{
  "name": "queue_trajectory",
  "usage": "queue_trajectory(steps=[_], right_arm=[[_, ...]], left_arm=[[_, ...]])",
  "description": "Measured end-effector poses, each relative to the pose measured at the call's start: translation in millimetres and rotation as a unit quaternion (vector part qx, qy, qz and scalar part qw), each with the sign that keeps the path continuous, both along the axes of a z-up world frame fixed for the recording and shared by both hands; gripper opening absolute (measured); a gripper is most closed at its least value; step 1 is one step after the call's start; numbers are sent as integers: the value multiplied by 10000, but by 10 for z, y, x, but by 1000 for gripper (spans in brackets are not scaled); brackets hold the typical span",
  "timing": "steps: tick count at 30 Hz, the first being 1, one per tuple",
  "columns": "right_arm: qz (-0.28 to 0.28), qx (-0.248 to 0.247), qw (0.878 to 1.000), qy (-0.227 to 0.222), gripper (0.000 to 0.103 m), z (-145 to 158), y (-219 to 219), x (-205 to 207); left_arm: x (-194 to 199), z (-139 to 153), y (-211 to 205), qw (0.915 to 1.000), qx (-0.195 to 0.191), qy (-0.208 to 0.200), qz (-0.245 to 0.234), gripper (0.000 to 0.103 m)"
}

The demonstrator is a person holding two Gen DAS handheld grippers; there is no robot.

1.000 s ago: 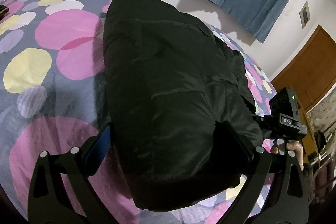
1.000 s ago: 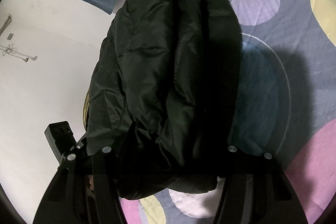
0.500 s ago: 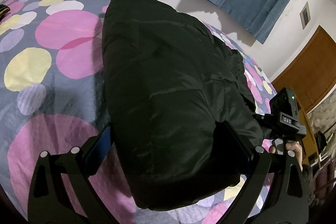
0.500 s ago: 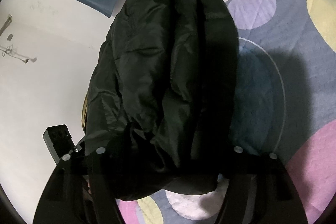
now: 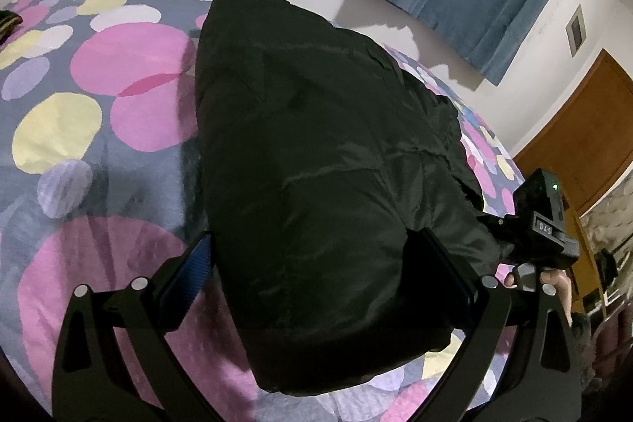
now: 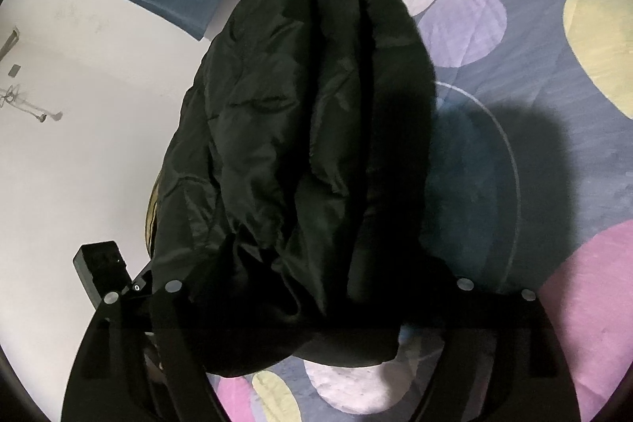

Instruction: Fold large clothes

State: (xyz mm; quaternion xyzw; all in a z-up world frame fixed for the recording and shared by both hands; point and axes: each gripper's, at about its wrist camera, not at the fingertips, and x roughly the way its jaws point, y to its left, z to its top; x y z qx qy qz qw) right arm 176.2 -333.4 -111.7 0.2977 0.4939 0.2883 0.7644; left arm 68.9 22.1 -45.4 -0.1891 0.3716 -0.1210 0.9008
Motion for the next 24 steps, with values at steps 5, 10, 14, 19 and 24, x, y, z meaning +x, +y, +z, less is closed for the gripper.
queue_trajectory(steps=[5,10,14,19,24], right_arm=[[-177,-7,9998,-2,83,7,-44,-5],[-272,-17,9996,-12,84,5,-63,-17],[-392,-42,9992,-24,84,19,-103,-62],[-609,-177,9980,-65,84,68,-205,-120],[-837,-364,9958,-64,84,115,-286,-184]], left_arm=[[-15,36,-25,9998,170,-89,45,99],[-25,43,-22,9997,187,-98,91,100],[-35,67,-41,9993,325,-151,126,100],[-93,111,-61,9983,486,-194,254,100],[-181,157,-62,9976,561,-219,354,100]])
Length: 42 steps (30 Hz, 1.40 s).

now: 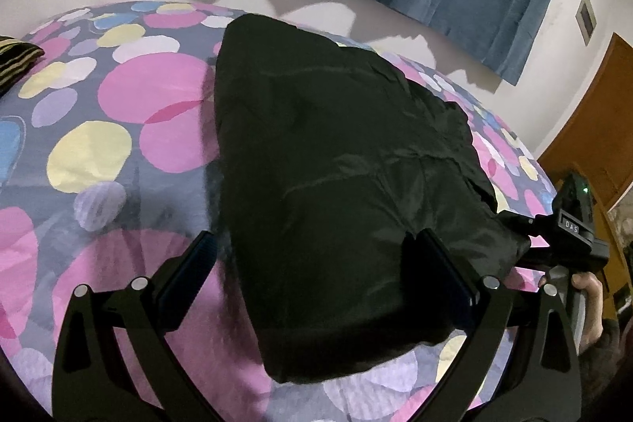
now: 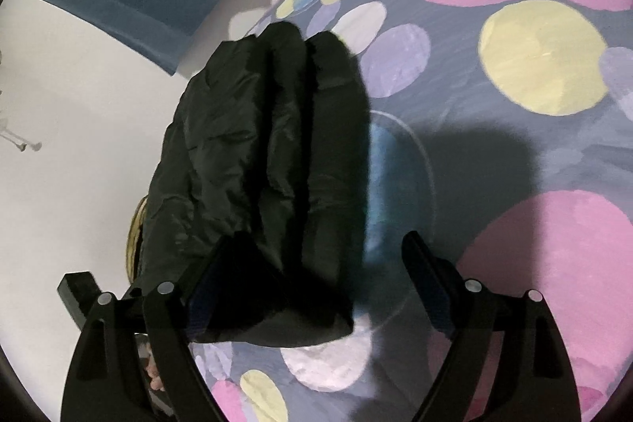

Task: Fold large clothes
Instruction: 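Open both tools and lift them away from the jacket bundle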

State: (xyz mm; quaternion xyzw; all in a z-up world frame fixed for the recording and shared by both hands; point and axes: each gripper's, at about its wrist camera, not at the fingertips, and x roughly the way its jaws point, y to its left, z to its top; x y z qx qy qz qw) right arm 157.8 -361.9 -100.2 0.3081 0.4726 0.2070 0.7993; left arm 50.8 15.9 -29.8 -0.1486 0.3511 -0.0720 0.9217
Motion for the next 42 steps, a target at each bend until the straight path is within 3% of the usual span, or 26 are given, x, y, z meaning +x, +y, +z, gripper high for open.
queue_trajectory(steps=[7,15,24,37,42], right_arm=[[-249,-482,9985,54,84,46,-70,-132],[-327,-1160,9923,-295,84,280,-2,-323],[-207,-2100,9748,-730,84,543,212,-547],[-131,-2677,9525,-1446,84,836,551,-815],[-78,-2728,9498,-1532,84,818,641,-845]], left_arm=[[-119,43,-7,9999,67,15,133,100],[-354,146,-33,9989,281,-55,359,100],[-586,265,-123,9956,677,-165,629,100],[-823,484,-200,9885,1029,-372,1039,100],[-836,491,-211,9863,1094,-424,1156,100]])
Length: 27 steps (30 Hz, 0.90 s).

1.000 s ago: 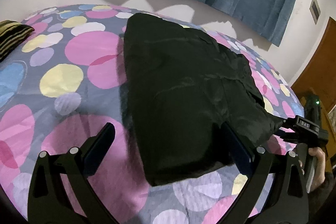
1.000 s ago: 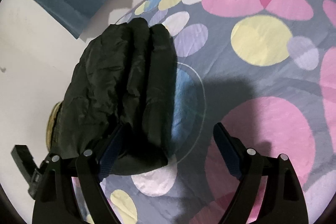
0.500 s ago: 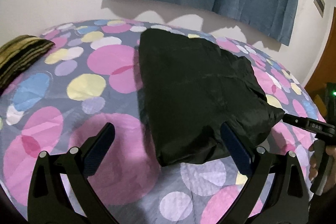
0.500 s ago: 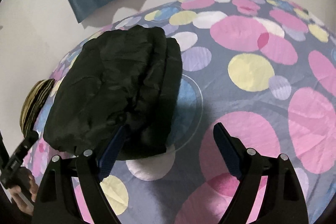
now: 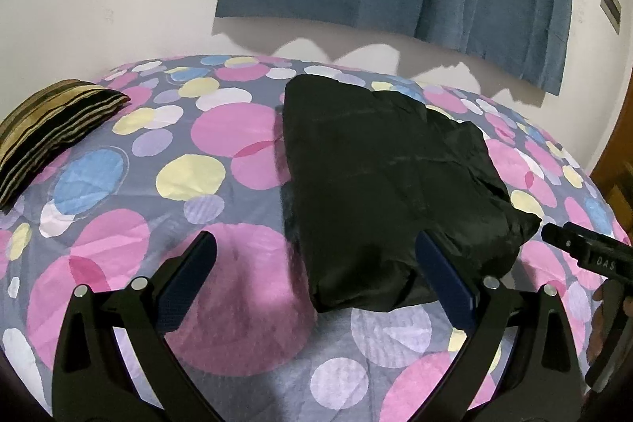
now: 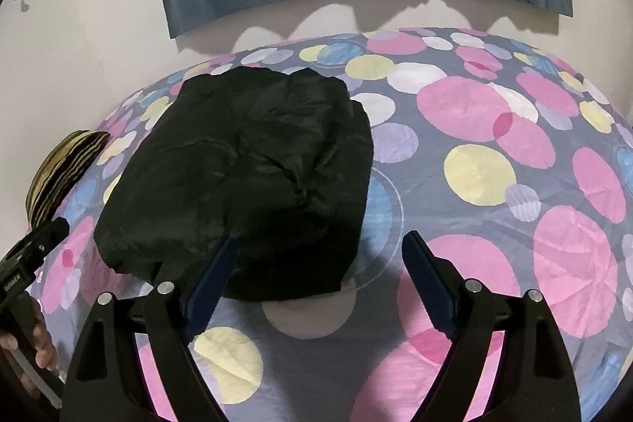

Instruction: Fold large clothes

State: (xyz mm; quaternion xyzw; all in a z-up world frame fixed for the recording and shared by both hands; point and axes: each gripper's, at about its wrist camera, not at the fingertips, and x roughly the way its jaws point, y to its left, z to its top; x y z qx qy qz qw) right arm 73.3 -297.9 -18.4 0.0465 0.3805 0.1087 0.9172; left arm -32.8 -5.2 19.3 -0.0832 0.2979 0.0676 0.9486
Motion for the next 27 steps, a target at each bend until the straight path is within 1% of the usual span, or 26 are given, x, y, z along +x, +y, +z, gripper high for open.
queue_trajectory(steps=[12,17,27], right_arm=[[15,-35,10000,-61,84,-11,56,-18],[-6,-38,10000,-86,84,0,85,-42],[-26,-32,9999,-97,84,14,102,-46]], left_arm=[[-1,11,-27,9998,89,-57,141,100],[34,-16,-45,9996,197,88,158,100],[31,-13,-35,9994,216,25,279,100]])
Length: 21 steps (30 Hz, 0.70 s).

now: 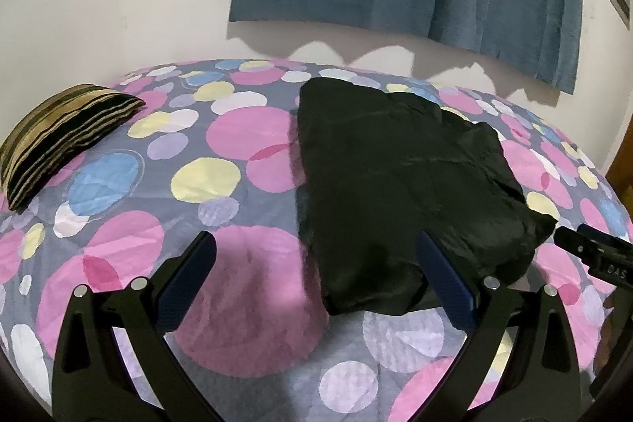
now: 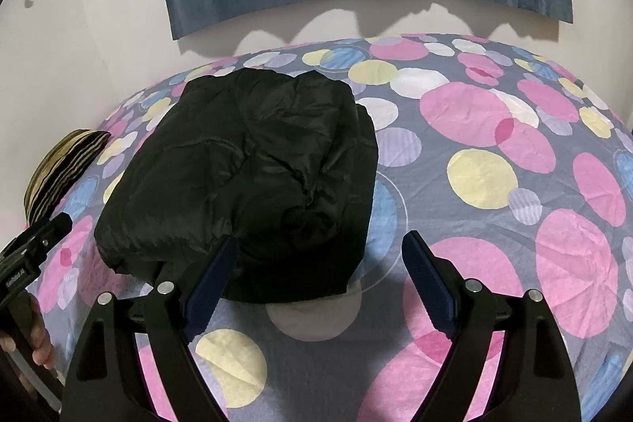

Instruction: Fold large clothes

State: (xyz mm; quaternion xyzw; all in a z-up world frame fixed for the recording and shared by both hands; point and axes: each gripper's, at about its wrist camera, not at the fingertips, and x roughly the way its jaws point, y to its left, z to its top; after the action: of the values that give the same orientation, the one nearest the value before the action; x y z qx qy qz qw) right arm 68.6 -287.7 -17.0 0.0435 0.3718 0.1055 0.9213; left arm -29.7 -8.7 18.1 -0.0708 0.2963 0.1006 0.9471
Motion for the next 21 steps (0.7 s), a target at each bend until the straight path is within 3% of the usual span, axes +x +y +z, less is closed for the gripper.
queue_trajectory(steps=[21], right_arm=[[38,-18,10000,86,84,-62,20,12]], left_arm=[[-23,-12,-52,9999,80,70,37,100]])
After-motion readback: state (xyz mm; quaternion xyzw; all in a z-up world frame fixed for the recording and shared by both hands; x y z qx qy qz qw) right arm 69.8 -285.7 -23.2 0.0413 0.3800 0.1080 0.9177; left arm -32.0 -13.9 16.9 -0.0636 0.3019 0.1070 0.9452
